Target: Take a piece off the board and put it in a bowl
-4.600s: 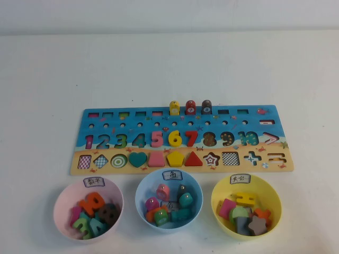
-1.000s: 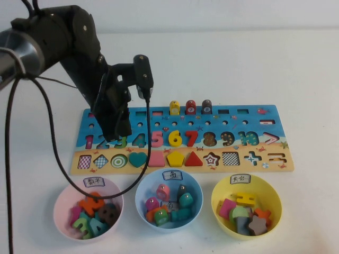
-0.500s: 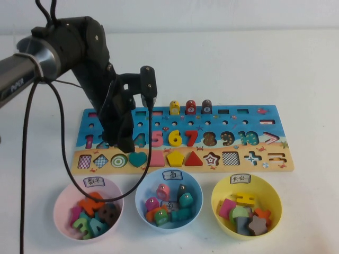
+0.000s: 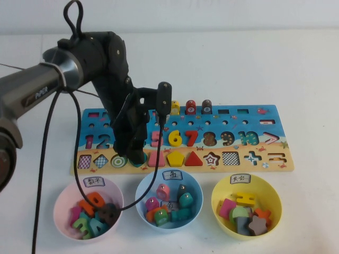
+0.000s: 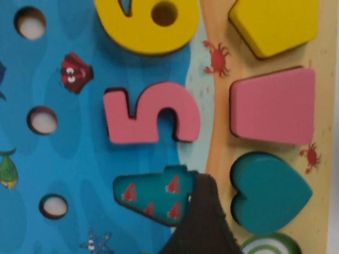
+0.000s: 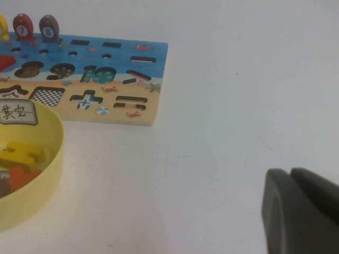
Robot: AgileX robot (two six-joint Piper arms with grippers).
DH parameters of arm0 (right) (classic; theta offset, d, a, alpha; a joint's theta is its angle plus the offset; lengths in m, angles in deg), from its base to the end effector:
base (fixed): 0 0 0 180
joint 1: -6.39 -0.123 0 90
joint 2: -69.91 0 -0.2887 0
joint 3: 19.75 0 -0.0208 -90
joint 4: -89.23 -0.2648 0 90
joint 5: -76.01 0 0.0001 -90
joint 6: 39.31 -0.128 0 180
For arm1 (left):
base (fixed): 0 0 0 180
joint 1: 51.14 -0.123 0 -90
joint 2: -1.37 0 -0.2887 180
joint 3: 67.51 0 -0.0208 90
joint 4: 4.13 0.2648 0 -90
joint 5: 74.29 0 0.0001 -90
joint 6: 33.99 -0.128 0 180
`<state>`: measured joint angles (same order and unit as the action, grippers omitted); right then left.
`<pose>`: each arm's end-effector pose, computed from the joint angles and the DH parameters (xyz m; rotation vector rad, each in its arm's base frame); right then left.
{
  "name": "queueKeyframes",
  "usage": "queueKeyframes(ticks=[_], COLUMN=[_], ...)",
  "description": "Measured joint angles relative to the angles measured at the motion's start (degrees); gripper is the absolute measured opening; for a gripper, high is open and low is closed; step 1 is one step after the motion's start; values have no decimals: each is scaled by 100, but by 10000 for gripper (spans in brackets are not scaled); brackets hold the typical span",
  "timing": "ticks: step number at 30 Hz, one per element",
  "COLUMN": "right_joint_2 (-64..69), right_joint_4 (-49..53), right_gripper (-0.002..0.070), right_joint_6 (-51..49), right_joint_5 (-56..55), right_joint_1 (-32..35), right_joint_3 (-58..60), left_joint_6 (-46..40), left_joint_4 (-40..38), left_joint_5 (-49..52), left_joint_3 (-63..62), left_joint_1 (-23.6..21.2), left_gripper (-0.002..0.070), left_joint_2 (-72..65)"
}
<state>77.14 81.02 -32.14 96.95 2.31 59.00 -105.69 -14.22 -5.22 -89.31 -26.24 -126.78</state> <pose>0.0980 0.0136 0.1618 -0.0935 1.8612 0.1030 0.3984 -0.2080 0.1696 2.1803 2.0558 -0.1826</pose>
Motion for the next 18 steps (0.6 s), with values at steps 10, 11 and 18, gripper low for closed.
queueKeyframes(ticks=[10,11,18], right_joint_2=[0,0,0], right_joint_4=[0,0,0], right_gripper=[-18,-18,-18], right_joint_6=[0,0,0], right_joint_5=[0,0,0], right_joint_1=[0,0,0], right_joint_3=[0,0,0], left_joint_6=[0,0,10], left_joint_4=[348,348,362], left_joint_5=[2,2,-70], left_joint_3=[-8,-8,-8], left_joint_1=[62,62,72], left_gripper=[463,463,463], left_joint_2=[-23,-52,-253])
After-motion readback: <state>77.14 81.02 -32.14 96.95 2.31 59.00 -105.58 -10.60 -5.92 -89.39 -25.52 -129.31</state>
